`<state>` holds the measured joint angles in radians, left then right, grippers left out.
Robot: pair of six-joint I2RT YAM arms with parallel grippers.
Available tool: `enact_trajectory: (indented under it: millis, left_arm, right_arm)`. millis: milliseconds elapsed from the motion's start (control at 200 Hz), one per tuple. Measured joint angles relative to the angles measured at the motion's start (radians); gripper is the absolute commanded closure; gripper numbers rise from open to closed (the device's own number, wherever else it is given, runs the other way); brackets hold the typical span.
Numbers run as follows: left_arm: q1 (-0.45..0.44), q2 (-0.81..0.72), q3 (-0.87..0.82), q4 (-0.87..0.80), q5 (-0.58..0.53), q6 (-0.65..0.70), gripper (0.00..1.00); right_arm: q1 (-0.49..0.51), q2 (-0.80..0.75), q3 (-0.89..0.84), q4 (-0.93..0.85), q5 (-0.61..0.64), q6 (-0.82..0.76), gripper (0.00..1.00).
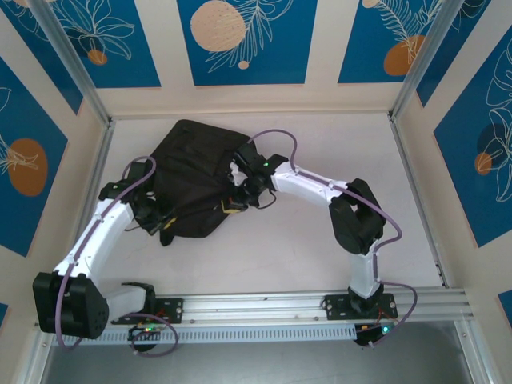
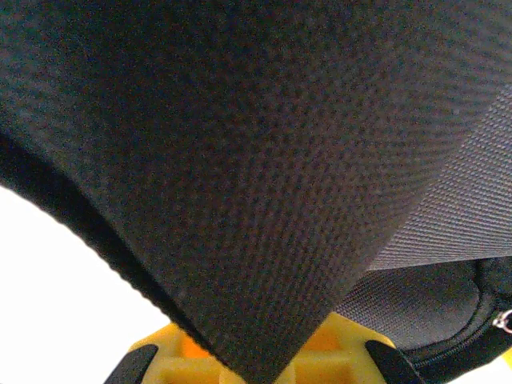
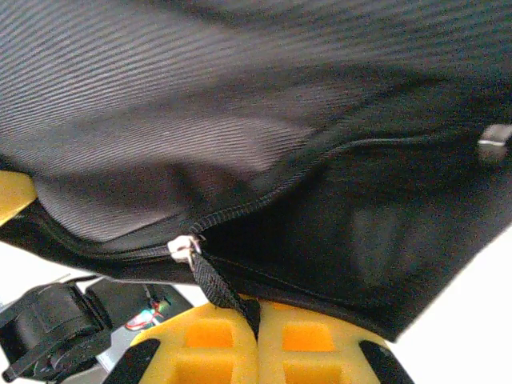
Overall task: Pack the student bag
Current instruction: Zip the student bag at the center of the table.
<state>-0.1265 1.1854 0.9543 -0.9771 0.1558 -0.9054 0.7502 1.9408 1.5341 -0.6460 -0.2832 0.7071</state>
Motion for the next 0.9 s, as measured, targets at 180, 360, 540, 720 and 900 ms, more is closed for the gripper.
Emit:
enact_trajectory:
  millis: [180, 360, 540, 720, 900]
  left_arm:
    - [0.0, 0.0, 0.0, 0.0, 0.0, 0.008, 1.0]
    - [0.0, 0.0, 0.0, 0.001, -0.003, 0.019, 1.0]
    - [0.0, 0.0, 0.0, 0.005, 0.002, 0.026, 1.0]
    - [-0.049, 0.002, -0.023, 0.036, 0.04, 0.037, 1.0]
    - [-0.3, 0.074, 0.002, 0.095, 0.084, 0.117, 1.0]
  right_arm:
    - [-0.052, -0.032, -0.018, -0.023, 0.034, 0.015, 1.0]
    - [-0.103, -0.04, -0.018, -0.022, 0.059, 0.026, 1.0]
    - [-0.119, -0.04, -0.018, -0.024, 0.06, 0.026, 1.0]
    - [-0.126, -0.041, -0.02, -0.029, 0.08, 0.026, 1.0]
    - [-0.176, -0.072, -0.068, -0.029, 0.132, 0.043, 1.0]
